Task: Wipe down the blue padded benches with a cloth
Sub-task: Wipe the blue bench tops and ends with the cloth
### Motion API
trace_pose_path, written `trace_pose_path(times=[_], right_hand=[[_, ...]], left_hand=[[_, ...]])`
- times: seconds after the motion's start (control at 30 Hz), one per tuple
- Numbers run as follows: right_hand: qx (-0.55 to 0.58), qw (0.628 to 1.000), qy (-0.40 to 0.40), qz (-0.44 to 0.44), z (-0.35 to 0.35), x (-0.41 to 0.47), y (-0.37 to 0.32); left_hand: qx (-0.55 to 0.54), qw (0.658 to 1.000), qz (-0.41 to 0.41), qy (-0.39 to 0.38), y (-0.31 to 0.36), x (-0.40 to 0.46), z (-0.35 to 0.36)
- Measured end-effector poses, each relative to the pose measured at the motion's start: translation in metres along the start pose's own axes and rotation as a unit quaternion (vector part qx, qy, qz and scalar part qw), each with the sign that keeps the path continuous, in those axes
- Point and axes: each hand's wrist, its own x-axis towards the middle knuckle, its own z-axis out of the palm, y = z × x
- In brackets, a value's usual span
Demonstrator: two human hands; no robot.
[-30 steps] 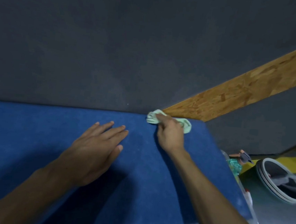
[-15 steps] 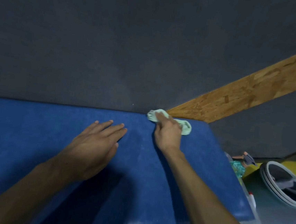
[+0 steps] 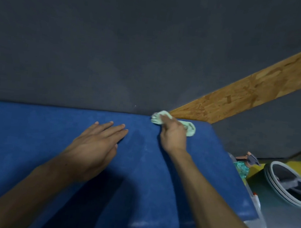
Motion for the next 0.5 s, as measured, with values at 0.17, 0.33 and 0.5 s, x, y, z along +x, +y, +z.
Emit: trace_pose_path(times=[0.17, 0.33, 0.5], right_hand=[[0.009, 0.986, -0.048, -0.16, 0.001, -0.018, -0.03], [-0.046, 0.997, -0.026, 0.058, -0.036, 0.009, 0.038], [-0.044, 0.997, 0.013, 0.058, 0.001, 0.004, -0.019]], left_hand=[[-0.009, 1.0, -0.001, -0.006, 0.0, -0.001, -0.003], [0.007, 1.0, -0.004, -0.013, -0.006, -0.009, -0.006], [0.009, 1.0, -0.019, -0.009, -0.014, -0.017, -0.013]])
